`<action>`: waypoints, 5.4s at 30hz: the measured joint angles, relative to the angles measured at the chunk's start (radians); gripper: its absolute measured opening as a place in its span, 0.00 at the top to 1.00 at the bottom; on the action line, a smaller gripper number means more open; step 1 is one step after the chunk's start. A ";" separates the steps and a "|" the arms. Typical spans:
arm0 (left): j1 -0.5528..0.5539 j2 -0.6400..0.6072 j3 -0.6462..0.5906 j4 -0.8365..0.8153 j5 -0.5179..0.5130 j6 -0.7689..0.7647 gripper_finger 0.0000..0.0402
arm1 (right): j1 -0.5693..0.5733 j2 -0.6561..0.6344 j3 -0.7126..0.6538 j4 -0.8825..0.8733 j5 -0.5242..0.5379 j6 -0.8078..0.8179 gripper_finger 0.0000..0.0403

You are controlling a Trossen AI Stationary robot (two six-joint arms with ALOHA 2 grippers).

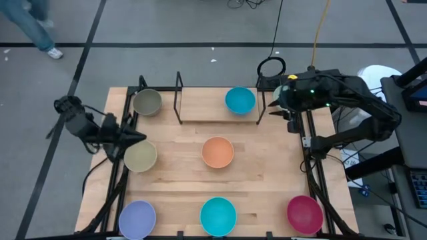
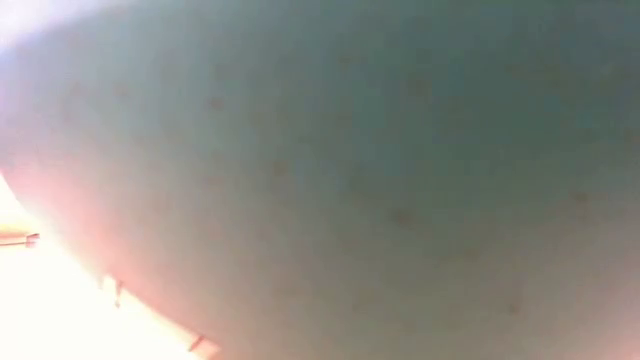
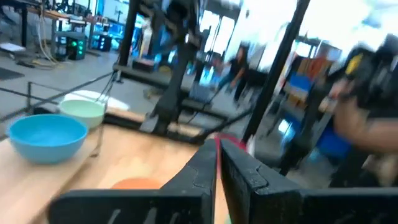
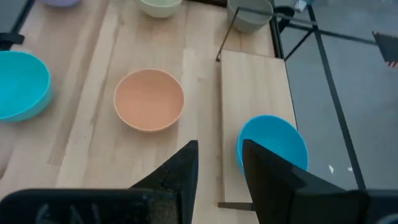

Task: Place and stack bowls onto a shelf
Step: Put the orange bowl on the shelf

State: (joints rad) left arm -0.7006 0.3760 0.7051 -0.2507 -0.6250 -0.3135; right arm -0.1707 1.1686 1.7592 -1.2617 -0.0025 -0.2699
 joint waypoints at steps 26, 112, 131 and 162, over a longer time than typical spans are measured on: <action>0.000 0.070 0.036 0.283 -0.051 0.145 0.99 | 0.032 -0.021 0.000 -0.011 -0.002 0.023 0.71; 0.423 1.441 0.647 -0.375 0.412 0.233 0.67 | 0.258 -0.233 0.000 0.002 0.001 0.046 0.71; 0.448 1.579 0.646 -0.267 0.413 0.190 0.67 | 0.258 -0.235 0.000 -0.007 0.001 0.048 0.71; 0.508 1.447 0.722 -0.299 0.272 -0.067 0.97 | 0.258 -0.237 0.000 -0.007 0.001 0.049 0.71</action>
State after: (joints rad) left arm -0.1926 1.8226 1.4266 -0.5500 -0.3534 -0.3803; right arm 0.0872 0.9314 1.7596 -1.2690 -0.0017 -0.2211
